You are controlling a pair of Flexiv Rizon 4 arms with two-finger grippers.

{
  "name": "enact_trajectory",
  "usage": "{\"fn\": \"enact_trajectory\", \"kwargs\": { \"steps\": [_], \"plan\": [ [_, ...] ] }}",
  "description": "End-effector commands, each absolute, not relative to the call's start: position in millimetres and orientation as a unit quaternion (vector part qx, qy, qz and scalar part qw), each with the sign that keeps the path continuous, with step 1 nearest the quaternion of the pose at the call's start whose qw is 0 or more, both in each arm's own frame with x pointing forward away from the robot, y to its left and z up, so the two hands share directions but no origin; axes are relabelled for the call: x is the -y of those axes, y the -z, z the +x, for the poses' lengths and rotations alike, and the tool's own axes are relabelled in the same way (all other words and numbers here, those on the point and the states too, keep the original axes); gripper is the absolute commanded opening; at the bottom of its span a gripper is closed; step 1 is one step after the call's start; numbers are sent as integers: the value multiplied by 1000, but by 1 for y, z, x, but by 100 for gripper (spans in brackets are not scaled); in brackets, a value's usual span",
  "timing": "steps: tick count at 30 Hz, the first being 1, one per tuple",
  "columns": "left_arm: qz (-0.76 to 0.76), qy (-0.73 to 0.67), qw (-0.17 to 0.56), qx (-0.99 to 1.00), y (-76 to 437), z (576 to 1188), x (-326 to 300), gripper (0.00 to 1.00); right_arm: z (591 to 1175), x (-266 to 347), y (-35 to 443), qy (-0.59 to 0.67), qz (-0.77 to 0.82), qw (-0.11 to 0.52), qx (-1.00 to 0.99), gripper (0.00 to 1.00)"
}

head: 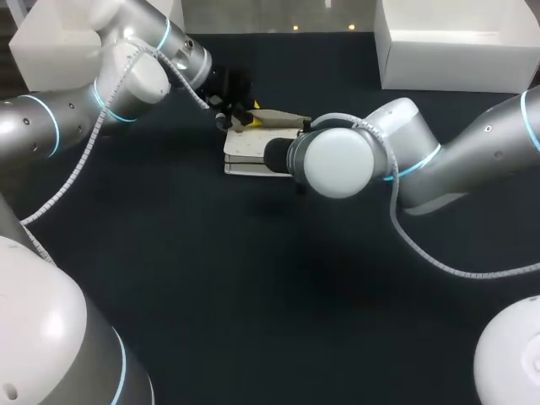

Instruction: Pick up the bag, open it, inspect its contents, close it, and place it on the opposite side

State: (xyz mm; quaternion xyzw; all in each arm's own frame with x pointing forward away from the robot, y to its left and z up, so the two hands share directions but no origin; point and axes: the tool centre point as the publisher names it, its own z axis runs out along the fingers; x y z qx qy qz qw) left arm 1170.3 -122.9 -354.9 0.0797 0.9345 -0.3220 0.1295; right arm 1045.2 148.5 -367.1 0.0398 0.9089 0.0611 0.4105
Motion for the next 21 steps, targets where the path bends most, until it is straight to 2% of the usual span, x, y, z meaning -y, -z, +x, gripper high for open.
{"fn": "enact_trajectory", "kwargs": {
  "steps": [1,3,6,10,14,16,21],
  "plan": [
    [81,323,128,-934,356,1173,124,27,1045,-148,369,-63,40,413,-907,0],
    [82,323,128,-934,356,1172,124,28,1045,-148,369,-63,40,413,-907,0],
    [86,322,128,-934,354,1171,125,36,1045,-148,369,-63,40,413,-907,0],
    [89,323,129,-933,353,1171,126,34,1045,-148,369,-63,40,413,-907,0],
    [89,323,130,-933,353,1171,127,20,1045,-148,369,-63,40,413,-907,0],
    [88,323,130,-933,353,1172,126,0,1045,-148,369,-63,40,413,-907,0],
    [87,321,127,-934,353,1172,126,0,1045,-148,369,-63,40,413,-907,0]
  ]
}}
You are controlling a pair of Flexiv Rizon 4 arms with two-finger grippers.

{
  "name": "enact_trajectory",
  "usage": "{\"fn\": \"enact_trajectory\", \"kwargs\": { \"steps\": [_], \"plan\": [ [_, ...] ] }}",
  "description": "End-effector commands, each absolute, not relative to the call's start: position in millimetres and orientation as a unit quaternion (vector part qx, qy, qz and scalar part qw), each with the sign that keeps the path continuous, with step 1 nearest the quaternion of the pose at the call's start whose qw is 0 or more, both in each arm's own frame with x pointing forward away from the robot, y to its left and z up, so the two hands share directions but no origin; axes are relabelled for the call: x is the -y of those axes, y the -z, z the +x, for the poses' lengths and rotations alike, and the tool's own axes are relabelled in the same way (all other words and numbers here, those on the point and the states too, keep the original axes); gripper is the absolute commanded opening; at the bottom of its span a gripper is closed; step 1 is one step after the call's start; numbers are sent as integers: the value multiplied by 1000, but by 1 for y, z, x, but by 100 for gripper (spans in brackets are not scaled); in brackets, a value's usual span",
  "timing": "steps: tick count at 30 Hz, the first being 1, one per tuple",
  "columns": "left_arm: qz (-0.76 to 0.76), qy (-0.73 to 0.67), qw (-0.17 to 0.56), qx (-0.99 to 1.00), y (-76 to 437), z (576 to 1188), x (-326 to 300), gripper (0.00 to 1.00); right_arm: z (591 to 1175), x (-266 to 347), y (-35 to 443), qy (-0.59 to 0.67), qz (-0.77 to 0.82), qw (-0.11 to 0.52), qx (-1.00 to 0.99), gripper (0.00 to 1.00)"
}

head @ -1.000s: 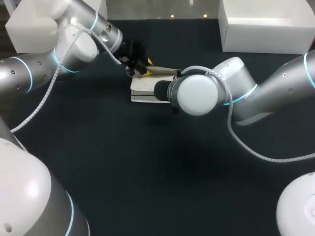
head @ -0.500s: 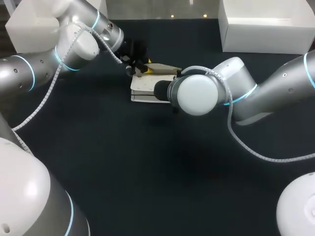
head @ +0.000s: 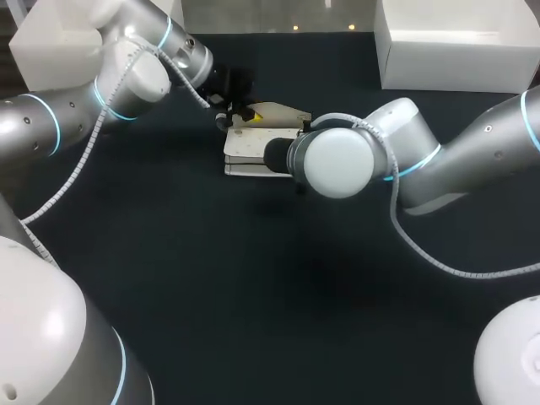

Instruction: Pick up the bag, open it, inspect its contents, close it, and place it on the opposite side

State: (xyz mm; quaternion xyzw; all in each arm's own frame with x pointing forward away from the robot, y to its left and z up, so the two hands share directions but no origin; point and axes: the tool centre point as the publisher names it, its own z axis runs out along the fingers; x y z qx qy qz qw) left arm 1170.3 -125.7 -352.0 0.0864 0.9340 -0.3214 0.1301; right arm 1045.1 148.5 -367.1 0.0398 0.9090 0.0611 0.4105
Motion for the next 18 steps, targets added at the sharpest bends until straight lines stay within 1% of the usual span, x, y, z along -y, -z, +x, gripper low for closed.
{"fn": "enact_trajectory", "kwargs": {
  "steps": [1,7,8,9,10,11,14,18],
  "plan": [
    [86,321,126,-935,353,1173,126,0,1045,-148,369,-63,40,413,-907,0],
    [84,321,122,-936,346,1174,126,0,1045,-148,369,-63,40,413,-907,0],
    [84,321,121,-936,344,1173,126,0,1045,-148,369,-63,40,413,-907,7],
    [85,321,121,-936,342,1173,127,0,1044,-149,368,-60,36,412,-909,24],
    [86,321,121,-935,340,1172,127,0,1044,-150,366,-54,34,410,-910,58],
    [86,321,122,-935,337,1172,127,0,1043,-150,364,-52,34,409,-910,100],
    [87,321,126,-935,328,1171,127,0,1040,-152,354,-39,32,403,-914,100],
    [81,324,128,-934,315,1172,126,0,1035,-153,329,-40,28,393,-918,100]
  ]
}}
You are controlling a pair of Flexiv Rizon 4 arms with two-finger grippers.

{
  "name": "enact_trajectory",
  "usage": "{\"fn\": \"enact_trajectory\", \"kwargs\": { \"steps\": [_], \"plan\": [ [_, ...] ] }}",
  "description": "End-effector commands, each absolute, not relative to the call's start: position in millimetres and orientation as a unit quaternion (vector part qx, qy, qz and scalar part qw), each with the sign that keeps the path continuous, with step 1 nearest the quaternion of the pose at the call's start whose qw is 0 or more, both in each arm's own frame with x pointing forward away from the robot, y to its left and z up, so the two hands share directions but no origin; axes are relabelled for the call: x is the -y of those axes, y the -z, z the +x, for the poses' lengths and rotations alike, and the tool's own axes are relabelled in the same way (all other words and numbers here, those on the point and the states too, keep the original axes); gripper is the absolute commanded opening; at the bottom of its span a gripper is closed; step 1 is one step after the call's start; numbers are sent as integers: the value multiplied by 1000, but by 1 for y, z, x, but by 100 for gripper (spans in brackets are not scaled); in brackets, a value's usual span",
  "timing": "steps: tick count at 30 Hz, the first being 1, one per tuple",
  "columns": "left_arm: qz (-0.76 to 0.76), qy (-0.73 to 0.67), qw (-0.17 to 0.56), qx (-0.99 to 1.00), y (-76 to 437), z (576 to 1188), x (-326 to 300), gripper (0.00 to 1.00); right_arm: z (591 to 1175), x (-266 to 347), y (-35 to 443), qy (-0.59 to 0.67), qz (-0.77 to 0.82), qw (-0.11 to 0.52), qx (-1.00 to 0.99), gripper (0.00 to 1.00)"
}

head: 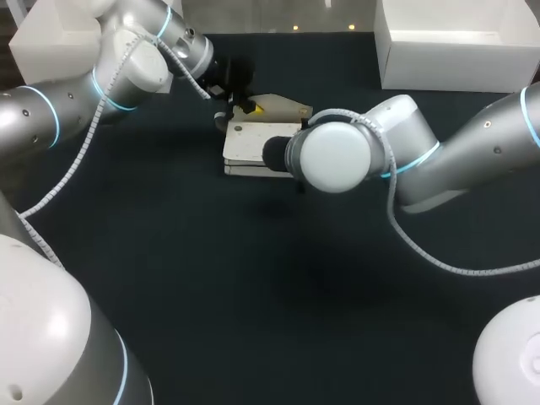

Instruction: Pick up the bag, open it, inspect its contents, close it, and place it on the opposite side

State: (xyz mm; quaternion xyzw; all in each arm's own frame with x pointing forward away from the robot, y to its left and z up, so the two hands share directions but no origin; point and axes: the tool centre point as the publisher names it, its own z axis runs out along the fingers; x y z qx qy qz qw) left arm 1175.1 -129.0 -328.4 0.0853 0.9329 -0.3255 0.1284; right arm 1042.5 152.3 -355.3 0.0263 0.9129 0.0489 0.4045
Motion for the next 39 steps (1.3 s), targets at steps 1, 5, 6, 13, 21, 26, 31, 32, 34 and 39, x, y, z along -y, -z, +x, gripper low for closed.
{"fn": "enact_trajectory", "kwargs": {
  "steps": [1,5,6,13,21,26,31,32,34,39],
  "plan": [
    [79,325,129,-934,312,1172,126,0,1033,-153,321,-40,28,393,-918,100],
    [73,327,129,-933,297,1172,126,0,1028,-154,296,-48,21,398,-916,100],
    [72,328,129,-933,294,1172,126,0,1027,-154,292,-49,20,398,-916,100],
    [72,340,120,-930,270,1165,126,0,1028,-151,271,-46,17,390,-920,96],
    [77,330,119,-933,250,1152,126,0,1038,-149,259,-41,24,370,-928,0],
    [70,327,121,-935,244,1145,123,0,1045,-151,251,-38,27,356,-933,0],
    [54,334,109,-935,242,1141,121,0,1057,-152,242,-43,37,333,-941,0],
    [55,334,110,-935,240,1141,119,0,1060,-151,240,-44,38,330,-942,0],
    [55,335,114,-934,238,1141,117,0,1061,-151,239,-39,40,329,-943,0],
    [55,335,114,-934,238,1141,117,0,1061,-151,239,-39,40,329,-943,0]
  ]
}}
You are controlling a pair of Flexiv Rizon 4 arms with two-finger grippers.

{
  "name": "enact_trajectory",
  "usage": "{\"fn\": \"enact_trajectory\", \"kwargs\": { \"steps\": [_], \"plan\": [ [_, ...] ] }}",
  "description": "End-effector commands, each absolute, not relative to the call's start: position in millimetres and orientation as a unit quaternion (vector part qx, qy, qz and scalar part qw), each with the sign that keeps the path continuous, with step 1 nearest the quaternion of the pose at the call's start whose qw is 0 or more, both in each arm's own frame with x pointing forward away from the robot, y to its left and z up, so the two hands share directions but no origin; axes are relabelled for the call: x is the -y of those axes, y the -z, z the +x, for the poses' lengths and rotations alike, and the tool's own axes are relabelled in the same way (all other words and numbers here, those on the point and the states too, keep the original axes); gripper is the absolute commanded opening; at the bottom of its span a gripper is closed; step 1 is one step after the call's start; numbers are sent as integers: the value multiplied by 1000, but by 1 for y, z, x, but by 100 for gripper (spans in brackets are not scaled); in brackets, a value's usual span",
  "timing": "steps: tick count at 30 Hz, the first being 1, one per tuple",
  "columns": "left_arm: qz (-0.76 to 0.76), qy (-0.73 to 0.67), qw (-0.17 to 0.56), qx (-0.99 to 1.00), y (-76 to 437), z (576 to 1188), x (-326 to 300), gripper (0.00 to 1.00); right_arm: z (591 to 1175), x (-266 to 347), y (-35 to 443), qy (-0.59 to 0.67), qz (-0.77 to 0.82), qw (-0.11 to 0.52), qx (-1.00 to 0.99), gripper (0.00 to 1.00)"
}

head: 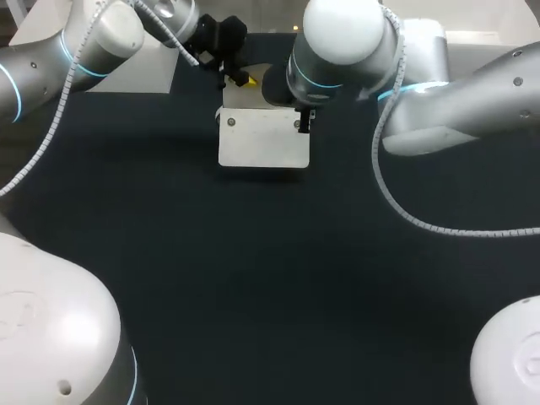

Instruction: Pick up the bag, open it, inspect its contents, close it, and place it on the opposite side

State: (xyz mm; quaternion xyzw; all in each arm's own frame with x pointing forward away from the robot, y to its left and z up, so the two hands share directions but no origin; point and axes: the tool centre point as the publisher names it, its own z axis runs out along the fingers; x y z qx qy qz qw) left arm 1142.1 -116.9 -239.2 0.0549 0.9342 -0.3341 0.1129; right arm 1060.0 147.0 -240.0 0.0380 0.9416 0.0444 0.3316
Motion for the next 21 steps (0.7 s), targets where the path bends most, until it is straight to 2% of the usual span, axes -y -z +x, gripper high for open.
{"fn": "enact_trajectory", "kwargs": {
  "steps": [1,21],
  "plan": [
    [55,335,114,-934,238,1141,117,0,1061,-151,239,-39,40,329,-943,0],
    [58,321,97,-940,233,1128,129,0,1097,-167,258,-36,34,306,-951,0]
  ]
}}
